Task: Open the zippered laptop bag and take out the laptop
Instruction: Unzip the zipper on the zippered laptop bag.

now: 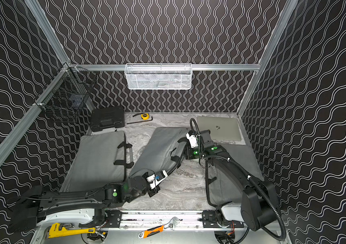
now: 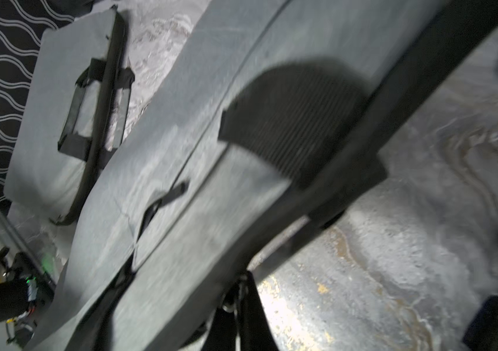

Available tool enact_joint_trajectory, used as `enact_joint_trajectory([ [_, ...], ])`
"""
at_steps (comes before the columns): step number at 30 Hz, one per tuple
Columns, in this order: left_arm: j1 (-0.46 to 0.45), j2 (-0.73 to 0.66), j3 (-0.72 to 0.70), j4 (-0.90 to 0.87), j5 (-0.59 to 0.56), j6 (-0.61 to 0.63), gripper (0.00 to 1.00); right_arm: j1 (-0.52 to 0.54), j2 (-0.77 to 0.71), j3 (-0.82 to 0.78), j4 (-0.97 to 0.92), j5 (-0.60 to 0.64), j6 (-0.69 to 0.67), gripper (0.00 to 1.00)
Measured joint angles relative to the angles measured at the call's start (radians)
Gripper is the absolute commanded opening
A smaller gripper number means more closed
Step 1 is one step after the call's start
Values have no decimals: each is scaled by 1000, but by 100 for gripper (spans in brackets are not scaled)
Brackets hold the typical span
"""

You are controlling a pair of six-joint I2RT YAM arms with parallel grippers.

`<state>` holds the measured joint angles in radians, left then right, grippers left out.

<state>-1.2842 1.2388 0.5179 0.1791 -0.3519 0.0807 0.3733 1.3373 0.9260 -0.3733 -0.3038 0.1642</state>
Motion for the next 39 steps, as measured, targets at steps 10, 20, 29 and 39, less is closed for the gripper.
enact_joint_trajectory([
  [10,73,189,208,-195,115,-32,76,8,-145,-161,138,61,110,0],
  [20,126,505,570,-342,59,-104,71,80,-192,-246,193,58,195,0],
  [29,141,533,610,-369,-3,-92,0,92,-175,-233,202,32,220,0],
  [39,141,464,522,-294,12,-61,0,62,-166,-198,168,53,198,0],
])
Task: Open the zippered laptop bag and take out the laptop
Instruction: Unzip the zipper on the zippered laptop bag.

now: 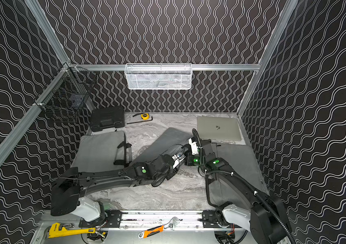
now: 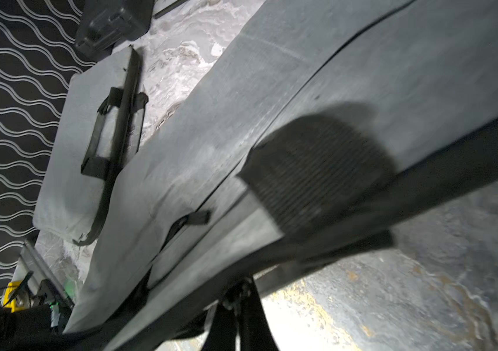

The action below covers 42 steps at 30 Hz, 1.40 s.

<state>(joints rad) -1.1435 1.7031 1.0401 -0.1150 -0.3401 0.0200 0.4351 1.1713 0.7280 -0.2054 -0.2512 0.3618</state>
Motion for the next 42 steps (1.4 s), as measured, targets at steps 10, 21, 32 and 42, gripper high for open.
enact_joint_trajectory([
  [10,1,-68,-85,46,8,40,0,-114,105,85,-3,18,-41,0],
  [21,1,-198,-209,122,116,50,0,-245,95,120,-36,3,-75,0],
  [32,2,-261,-280,226,181,93,0,-327,99,132,-75,-101,-69,0],
  [42,2,-260,-308,201,222,95,61,-328,42,0,4,-148,2,0],
])
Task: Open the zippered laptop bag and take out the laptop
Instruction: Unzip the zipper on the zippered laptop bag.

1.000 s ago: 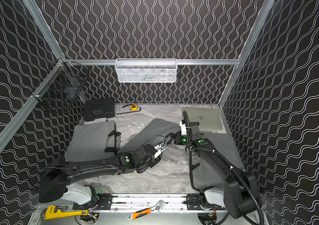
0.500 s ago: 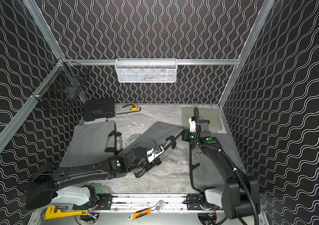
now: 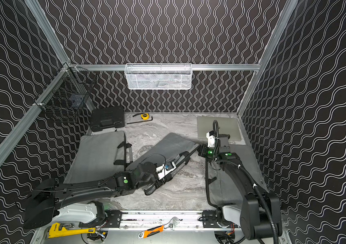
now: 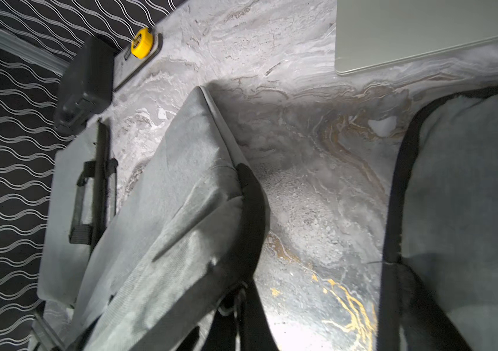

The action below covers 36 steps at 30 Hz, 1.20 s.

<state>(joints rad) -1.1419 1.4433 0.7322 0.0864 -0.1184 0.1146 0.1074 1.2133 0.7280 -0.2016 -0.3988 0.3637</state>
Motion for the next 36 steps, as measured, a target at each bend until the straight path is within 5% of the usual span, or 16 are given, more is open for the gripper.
enact_joint_trajectory([
  [5,-2,65,80,-51,13,-18,77,40,-90,-74,25,55,45,0],
  [14,0,344,410,-106,-55,-84,76,92,-180,-86,-27,103,56,0],
  [23,1,444,526,-152,-90,-82,67,120,-189,-55,-117,106,8,0],
  [31,1,487,537,-138,-90,-81,50,122,-175,-3,-159,94,-17,0],
  [36,6,506,539,-116,-89,-74,2,122,-175,10,-191,117,-34,0],
])
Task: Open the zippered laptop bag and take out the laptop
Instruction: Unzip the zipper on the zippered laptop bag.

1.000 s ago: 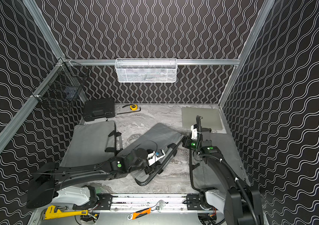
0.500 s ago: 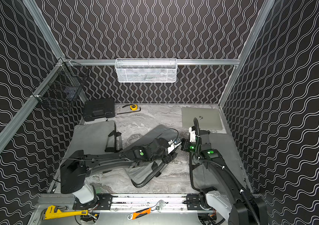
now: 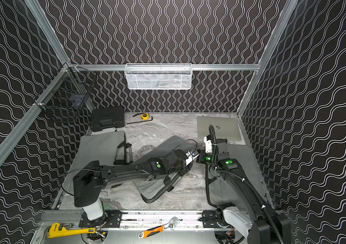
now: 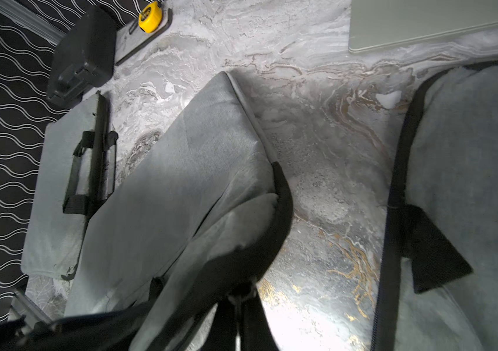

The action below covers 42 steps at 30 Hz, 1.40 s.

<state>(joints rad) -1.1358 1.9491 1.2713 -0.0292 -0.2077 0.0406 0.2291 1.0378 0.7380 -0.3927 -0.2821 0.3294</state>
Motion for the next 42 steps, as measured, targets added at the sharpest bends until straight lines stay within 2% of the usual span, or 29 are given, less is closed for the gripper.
enact_joint_trajectory([
  [4,3,-5,-9,41,-1,32,0,0,14,35,-23,32,-9,0],
  [9,5,-64,-103,116,-17,68,0,-1,82,96,-71,35,-58,0],
  [21,4,-128,-254,327,-3,148,0,-11,145,279,-298,45,-197,0],
  [27,4,-136,-271,349,37,188,0,-13,158,321,-385,85,-240,0],
  [36,3,-222,-338,365,87,247,0,-15,204,371,-477,92,-304,0],
  [39,2,-254,-361,360,88,258,0,-16,211,371,-483,72,-317,0],
  [42,1,-295,-381,350,88,269,0,-53,211,362,-484,-24,-318,0],
])
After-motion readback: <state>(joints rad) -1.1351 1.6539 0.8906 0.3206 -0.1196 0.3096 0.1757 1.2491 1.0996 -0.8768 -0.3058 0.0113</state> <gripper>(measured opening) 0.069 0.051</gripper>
